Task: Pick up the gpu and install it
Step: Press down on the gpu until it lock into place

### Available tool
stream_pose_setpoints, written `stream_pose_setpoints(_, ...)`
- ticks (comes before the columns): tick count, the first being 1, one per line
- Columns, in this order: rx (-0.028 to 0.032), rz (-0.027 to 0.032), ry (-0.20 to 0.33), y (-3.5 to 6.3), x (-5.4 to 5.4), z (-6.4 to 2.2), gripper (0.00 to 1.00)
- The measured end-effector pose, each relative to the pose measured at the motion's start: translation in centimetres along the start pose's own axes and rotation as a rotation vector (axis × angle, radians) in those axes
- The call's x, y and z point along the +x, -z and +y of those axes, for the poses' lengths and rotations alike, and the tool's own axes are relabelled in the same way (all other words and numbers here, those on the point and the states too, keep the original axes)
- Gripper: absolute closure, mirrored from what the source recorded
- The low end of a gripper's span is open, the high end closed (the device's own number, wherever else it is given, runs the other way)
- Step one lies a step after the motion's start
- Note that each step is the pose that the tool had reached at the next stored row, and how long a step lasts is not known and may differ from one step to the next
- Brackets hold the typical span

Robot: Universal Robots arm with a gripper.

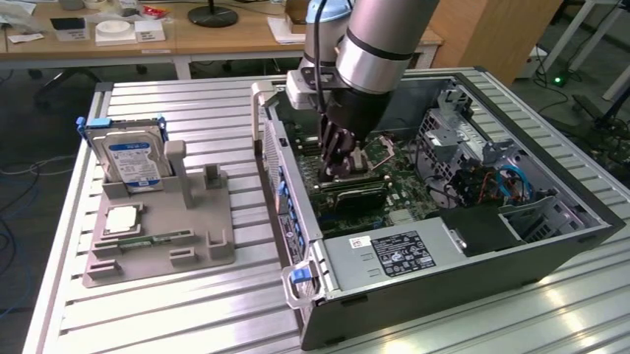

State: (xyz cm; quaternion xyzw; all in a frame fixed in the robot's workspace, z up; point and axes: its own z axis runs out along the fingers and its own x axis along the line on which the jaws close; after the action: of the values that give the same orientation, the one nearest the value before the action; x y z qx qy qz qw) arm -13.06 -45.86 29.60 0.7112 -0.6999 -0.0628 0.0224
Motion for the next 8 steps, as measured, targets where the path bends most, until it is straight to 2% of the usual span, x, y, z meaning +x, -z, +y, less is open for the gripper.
stream_pose_setpoints(2, 0.005, 0.0004, 0.001, -0.04, -0.01, 0.37, 0.9)
stream_pose_setpoints(8, 0.0265, 0.001, 0.002, 0.36, -0.02, 0.99, 0.9)
